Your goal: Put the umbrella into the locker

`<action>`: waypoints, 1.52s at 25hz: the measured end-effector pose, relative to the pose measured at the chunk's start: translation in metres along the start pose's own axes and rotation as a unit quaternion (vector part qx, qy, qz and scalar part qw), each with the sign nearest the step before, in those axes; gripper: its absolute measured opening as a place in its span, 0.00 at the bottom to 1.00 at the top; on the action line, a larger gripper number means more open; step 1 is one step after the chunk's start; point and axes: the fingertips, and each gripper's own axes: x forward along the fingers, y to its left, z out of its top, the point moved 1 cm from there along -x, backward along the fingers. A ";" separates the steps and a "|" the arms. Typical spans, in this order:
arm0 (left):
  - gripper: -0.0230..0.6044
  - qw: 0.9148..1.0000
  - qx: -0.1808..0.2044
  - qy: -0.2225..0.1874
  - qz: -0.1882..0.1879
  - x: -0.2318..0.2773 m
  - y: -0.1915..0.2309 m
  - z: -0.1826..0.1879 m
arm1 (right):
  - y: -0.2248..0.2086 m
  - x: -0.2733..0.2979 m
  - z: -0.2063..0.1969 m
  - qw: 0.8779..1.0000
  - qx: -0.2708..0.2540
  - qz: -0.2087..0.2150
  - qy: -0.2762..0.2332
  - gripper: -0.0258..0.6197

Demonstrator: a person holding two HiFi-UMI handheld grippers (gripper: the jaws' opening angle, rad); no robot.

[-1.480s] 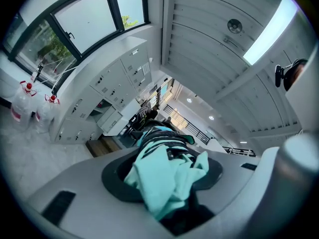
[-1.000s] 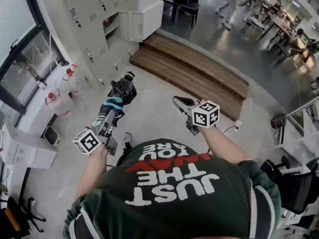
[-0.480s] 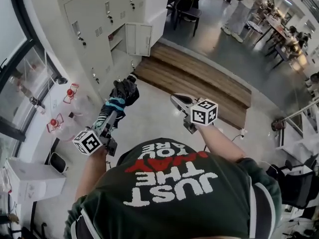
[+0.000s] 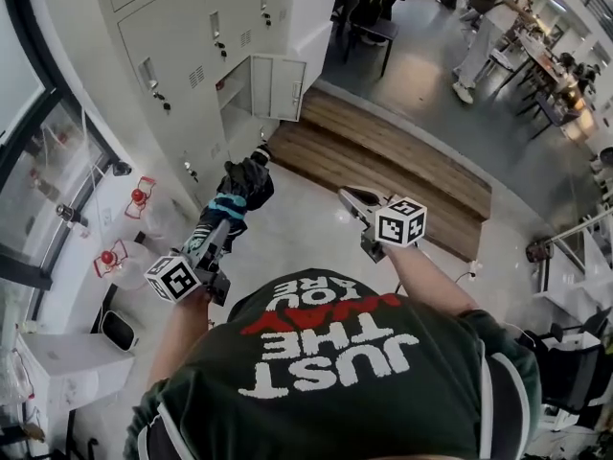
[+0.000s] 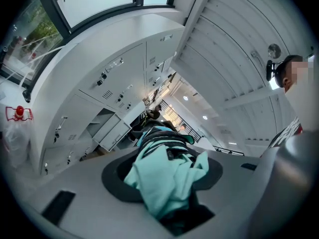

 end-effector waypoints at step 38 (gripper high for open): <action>0.38 0.957 -0.184 -0.142 0.173 0.434 0.241 0.056 | -0.420 0.368 0.178 0.964 -0.003 0.242 0.110 0.09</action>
